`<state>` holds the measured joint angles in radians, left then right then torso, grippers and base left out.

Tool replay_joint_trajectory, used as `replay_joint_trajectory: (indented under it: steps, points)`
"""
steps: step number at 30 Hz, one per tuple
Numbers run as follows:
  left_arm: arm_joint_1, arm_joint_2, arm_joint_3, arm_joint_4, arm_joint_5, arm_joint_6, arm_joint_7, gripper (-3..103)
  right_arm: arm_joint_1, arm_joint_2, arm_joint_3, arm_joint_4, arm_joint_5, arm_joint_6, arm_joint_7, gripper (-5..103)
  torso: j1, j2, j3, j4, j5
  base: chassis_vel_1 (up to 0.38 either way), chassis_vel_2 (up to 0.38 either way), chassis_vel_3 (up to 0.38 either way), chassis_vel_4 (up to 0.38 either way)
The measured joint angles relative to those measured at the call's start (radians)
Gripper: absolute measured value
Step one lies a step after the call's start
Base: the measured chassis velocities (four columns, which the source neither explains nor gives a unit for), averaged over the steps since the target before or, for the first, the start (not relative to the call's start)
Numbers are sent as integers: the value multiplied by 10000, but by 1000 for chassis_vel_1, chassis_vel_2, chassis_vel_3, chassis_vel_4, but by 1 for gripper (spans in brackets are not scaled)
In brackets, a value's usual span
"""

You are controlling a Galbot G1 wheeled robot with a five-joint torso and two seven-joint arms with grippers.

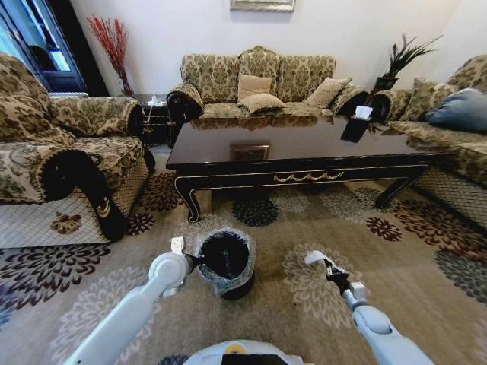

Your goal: Move to the front of the table and pick up the trash from the floor, then place it into the trash bin.

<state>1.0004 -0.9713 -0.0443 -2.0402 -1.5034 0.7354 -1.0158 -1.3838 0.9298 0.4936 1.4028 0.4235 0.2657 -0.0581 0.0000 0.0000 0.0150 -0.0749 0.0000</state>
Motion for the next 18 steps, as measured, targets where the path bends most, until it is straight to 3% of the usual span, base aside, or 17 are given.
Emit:
replay_joint_trajectory:
  steps: [4,13,18]
  points:
    - [-145,-98,211,111,46,0,0,0,-413,-116,329,976,125,3,4,0,0,0,0,3,0,0,0,0,0]
    - [-1046,-379,1133,392,-99,0,-145,0,-2284,-129,1496,4944,211,-142,8,0,0,0,0,-1,-2,0,0,0,0]
    - [-1665,-588,1835,683,-274,0,-311,0,-3412,112,1516,7021,-360,-172,97,0,0,0,0,0,-2,0,0,0,0]
